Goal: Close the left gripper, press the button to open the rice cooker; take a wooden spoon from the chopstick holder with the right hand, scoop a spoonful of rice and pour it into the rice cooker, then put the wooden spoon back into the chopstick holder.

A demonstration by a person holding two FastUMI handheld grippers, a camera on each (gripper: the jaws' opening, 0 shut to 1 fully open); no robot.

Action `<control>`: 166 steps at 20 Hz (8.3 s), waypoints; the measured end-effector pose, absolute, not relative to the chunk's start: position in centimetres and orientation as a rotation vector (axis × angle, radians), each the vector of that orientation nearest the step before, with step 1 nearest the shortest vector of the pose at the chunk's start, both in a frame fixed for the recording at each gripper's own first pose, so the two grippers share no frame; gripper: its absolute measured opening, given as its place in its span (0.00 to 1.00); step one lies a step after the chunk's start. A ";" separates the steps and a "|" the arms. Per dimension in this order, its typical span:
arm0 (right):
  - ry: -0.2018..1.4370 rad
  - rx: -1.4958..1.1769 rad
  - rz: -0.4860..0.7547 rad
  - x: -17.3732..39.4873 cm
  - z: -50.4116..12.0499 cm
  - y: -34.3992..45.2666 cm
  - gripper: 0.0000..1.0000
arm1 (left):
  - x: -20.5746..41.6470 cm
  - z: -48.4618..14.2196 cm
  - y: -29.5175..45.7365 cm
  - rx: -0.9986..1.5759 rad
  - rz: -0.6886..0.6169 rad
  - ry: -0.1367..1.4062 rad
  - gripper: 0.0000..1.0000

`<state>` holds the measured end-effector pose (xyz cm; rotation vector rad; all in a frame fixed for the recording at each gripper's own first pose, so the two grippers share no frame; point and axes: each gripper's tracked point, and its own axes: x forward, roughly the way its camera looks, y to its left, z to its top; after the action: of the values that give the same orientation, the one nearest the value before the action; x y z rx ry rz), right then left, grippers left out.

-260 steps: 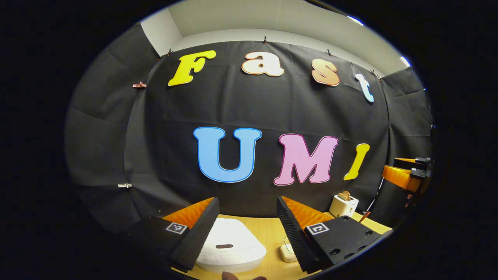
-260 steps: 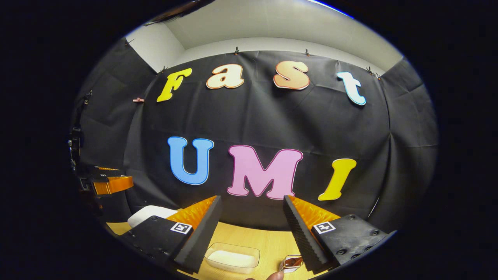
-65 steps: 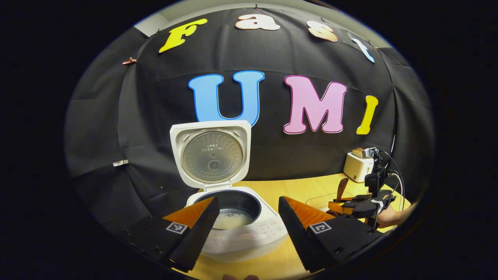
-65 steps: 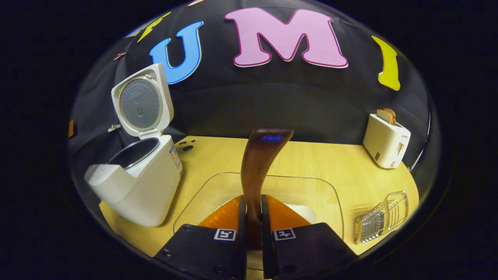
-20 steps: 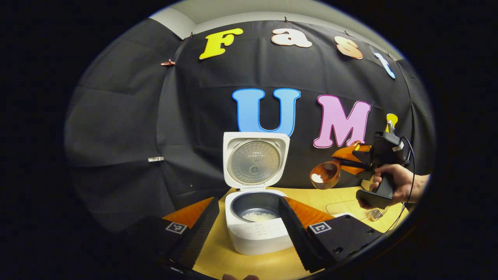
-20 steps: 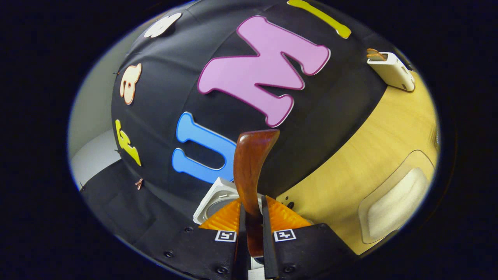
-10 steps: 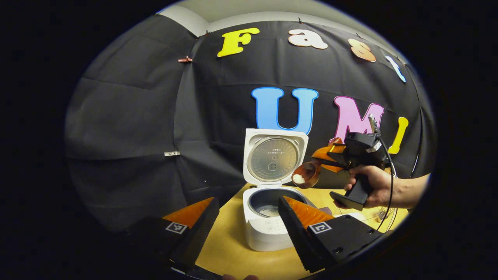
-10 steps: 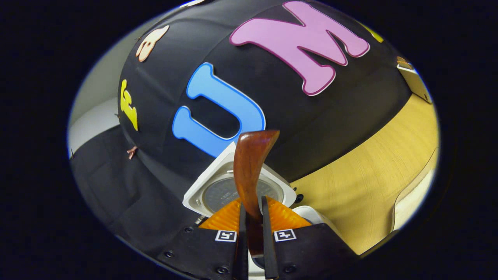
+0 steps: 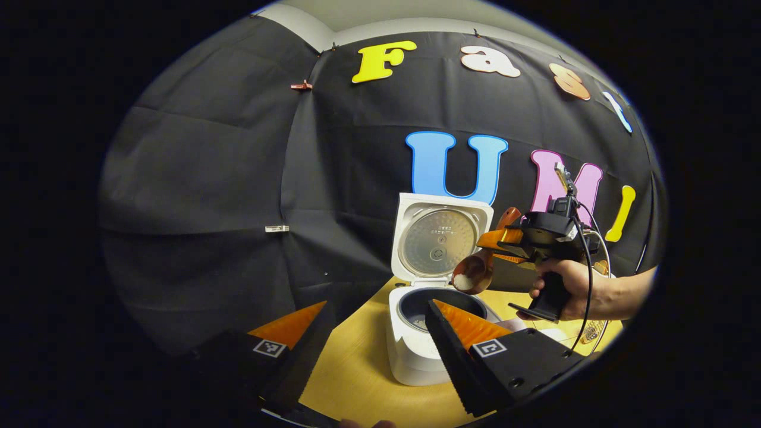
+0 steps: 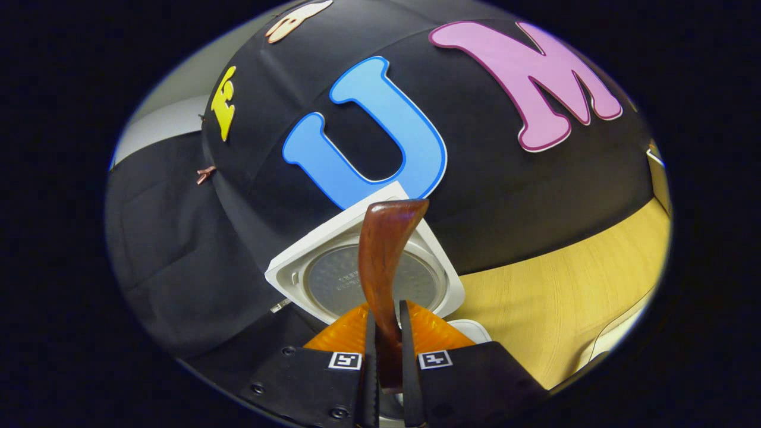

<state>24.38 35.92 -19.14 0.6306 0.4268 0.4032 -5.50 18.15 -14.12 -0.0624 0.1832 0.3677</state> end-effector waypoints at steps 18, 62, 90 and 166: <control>0.278 0.033 0.631 22.6 -19.0 40.4 0.19 | -5.0 -15.0 19.8 -0.094 0.392 0.181 0.95; 0.326 0.879 0.415 20.8 -13.6 20.6 0.15 | -1.8 -12.3 11.1 -0.027 0.237 0.157 0.95; 0.302 0.599 -0.328 10.7 -29.5 -23.4 0.15 | 5.8 -12.2 0.1 0.025 0.057 0.201 0.95; 0.349 0.247 -0.036 3.7 -18.0 -10.6 0.98 | 20.5 -7.7 10.9 0.012 0.261 0.202 0.96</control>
<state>3.72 -10.63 -17.97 0.2471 0.3486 -0.0360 20.48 10.89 -7.68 0.0119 0.2024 0.2607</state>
